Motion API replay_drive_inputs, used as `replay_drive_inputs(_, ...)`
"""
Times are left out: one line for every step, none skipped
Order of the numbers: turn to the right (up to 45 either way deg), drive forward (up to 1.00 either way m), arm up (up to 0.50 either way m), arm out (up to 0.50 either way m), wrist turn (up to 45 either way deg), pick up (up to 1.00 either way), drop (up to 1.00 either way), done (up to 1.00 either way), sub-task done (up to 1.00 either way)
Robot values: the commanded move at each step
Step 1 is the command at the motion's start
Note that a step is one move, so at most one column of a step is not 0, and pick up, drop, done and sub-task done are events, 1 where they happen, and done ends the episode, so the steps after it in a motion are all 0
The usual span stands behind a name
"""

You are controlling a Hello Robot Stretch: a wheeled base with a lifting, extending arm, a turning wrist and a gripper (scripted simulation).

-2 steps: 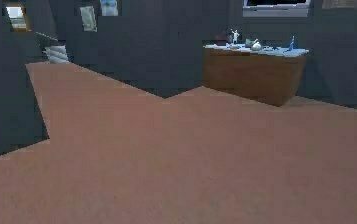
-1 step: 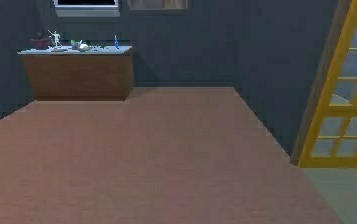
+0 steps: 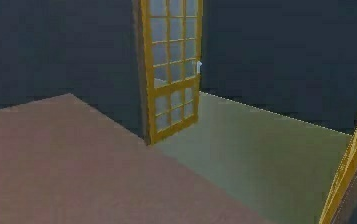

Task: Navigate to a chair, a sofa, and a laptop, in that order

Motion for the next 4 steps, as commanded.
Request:
replay_drive_inputs(18.0,0.00,0.00,0.00,0.0,0.00,0.00,0.00,0.00)
replay_drive_inputs(0.0,1.00,0.00,0.00,0.0,0.00,0.00,0.00,0.00)
replay_drive_inputs(3.0,0.00,0.00,0.00,0.0,0.00,0.00,0.00,0.00)
replay_drive_inputs(0.0,1.00,0.00,0.00,0.0,0.00,0.00,0.00,0.00)
